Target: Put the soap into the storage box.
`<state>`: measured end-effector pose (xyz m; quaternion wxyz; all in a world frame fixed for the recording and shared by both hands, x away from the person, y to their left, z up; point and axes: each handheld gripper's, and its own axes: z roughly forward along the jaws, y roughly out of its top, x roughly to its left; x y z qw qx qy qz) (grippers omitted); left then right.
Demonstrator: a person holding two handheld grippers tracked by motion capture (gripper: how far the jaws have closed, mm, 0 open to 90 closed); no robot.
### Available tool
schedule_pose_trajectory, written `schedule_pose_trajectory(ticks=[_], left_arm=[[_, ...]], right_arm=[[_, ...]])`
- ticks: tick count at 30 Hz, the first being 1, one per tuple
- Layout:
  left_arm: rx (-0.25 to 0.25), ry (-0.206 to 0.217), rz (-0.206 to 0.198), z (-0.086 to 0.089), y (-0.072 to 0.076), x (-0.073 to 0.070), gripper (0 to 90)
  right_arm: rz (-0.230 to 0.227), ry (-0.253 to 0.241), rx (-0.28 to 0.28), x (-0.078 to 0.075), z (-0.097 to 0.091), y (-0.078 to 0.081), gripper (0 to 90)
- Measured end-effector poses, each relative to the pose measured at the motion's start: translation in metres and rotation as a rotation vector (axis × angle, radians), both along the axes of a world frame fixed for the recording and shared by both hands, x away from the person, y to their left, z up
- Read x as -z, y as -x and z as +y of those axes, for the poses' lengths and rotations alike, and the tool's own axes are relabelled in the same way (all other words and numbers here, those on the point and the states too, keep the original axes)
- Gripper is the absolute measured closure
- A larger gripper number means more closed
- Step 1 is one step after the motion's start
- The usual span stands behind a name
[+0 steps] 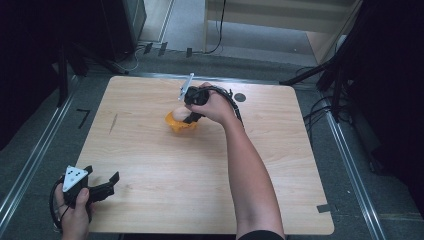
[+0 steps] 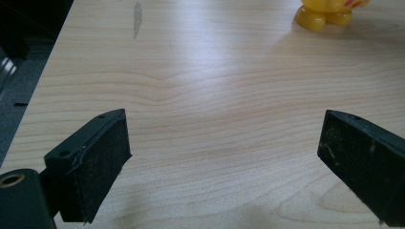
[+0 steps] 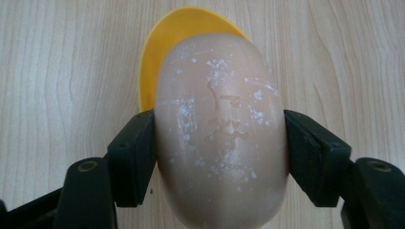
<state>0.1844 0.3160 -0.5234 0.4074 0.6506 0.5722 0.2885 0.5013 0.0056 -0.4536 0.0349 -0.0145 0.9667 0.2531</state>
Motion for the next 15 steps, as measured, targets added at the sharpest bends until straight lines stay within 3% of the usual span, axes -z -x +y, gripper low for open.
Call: schedule_pose_trajectory(ticks=[8,15], left_arm=[[0.0,0.001,0.001,0.0001,0.0,-0.0001,4.1],[-0.001,0.001,0.002,0.0002,-0.0001,-0.0001,4.1]], right_arm=[[0.043,0.014,0.027,0.0036,0.0014,-0.0024,32.5],[0.043,0.013,0.036,0.0035,0.0009,-0.0044,32.4]])
